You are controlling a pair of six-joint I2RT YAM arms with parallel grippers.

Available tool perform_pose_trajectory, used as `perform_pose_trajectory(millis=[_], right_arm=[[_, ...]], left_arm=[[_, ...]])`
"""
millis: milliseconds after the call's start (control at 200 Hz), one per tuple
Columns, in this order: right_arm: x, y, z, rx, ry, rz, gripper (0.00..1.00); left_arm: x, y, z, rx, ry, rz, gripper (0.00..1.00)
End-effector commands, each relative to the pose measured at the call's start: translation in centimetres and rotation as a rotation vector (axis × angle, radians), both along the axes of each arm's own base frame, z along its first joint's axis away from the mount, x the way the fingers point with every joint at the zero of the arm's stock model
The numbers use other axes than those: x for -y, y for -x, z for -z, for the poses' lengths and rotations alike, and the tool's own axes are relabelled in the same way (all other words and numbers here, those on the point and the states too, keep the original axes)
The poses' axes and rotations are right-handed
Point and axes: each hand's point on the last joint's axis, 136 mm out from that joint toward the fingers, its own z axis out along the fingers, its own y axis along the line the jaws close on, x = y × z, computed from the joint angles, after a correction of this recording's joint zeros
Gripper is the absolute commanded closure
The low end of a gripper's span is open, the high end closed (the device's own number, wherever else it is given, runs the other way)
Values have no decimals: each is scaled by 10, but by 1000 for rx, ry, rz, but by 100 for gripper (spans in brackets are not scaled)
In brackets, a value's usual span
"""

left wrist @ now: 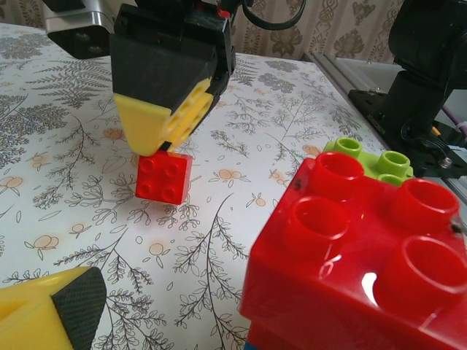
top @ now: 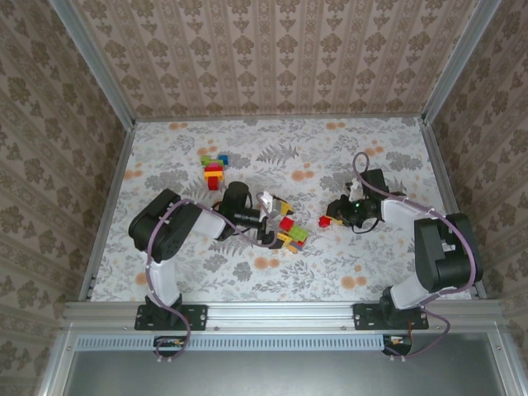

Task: Assemble a carrot with lego

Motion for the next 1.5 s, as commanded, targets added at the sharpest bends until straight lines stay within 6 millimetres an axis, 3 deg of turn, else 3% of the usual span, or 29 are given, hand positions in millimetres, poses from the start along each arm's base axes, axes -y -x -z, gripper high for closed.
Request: perform_pose_trajectory(millis=[0, 370, 915, 1230, 1495], right_arm=[[-1, 2, 4, -8, -41, 1, 76], [9, 7, 26, -53, 24, 2, 75], [44, 16, 28, -95, 262, 8, 57], [24, 10, 0, -25, 280, -62, 41], [-1, 6, -5, -34, 443, -207, 37]], left_arm=[[0, -2, 1, -26, 3, 15, 0], [0, -3, 3, -27, -1, 11, 0], [1, -5, 5, -36, -7, 11, 0], [0, -5, 6, -34, -7, 10, 0], [-3, 1, 0, -27, 11, 32, 0]])
